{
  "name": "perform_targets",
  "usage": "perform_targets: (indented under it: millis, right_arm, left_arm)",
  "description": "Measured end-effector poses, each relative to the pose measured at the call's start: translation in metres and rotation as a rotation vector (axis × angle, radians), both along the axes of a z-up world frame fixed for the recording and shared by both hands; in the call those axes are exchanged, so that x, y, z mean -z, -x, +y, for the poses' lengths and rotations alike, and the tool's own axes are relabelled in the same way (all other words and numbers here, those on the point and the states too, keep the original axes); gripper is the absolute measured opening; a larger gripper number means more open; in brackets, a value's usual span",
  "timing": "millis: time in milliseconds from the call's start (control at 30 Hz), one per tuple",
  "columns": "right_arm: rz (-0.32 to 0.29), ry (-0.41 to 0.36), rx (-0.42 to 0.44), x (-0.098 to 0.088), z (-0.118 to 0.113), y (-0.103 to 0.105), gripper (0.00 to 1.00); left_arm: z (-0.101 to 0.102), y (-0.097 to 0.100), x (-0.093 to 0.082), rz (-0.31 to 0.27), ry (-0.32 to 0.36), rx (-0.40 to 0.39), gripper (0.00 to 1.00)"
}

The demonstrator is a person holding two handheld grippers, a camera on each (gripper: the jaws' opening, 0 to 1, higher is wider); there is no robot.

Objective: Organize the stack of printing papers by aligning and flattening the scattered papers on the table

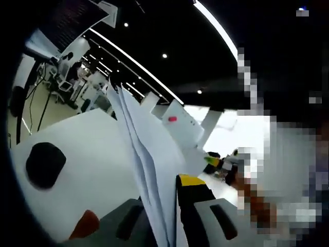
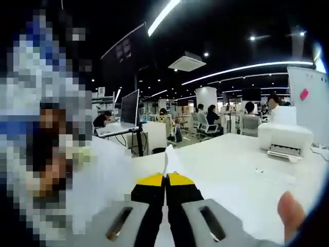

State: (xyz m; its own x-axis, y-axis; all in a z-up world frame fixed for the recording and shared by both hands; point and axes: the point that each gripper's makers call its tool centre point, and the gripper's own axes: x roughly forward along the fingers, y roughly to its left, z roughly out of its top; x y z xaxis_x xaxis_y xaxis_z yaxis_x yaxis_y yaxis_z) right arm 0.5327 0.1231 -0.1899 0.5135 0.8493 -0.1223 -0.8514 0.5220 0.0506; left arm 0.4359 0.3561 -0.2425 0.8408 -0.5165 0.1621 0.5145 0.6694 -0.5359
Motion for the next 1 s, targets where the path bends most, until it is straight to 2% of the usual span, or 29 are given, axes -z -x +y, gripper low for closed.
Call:
perform_targets:
  millis: [200,400,567,600,700,1000]
  right_arm:
    - [0.001,-0.057,-0.030,-0.040,-0.022,0.020,0.00]
    - [-0.026,-0.058,-0.009,-0.064,-0.041,0.038,0.00]
    - [-0.052,-0.072,-0.025,-0.084,-0.047,0.053,0.00]
    - [-0.067,-0.070,-0.039,-0.093,-0.048,0.064,0.00]
    - [-0.093,-0.083,-0.060,-0.108,-0.048,0.077,0.00]
    - [-0.122,-0.124,-0.120,-0.148,-0.054,0.118,0.00]
  left_arm:
    - [-0.008,0.000,-0.006,-0.015,-0.003,0.016,0.06]
    - [-0.015,-0.004,-0.007,-0.020,0.007,0.031,0.06]
    - [-0.023,-0.007,-0.006,-0.019,0.003,0.042,0.06]
    - [-0.025,-0.008,-0.005,-0.018,0.004,0.047,0.06]
    - [-0.029,-0.011,-0.002,-0.008,0.007,0.052,0.06]
    - [-0.031,-0.015,-0.001,-0.006,0.016,0.060,0.06]
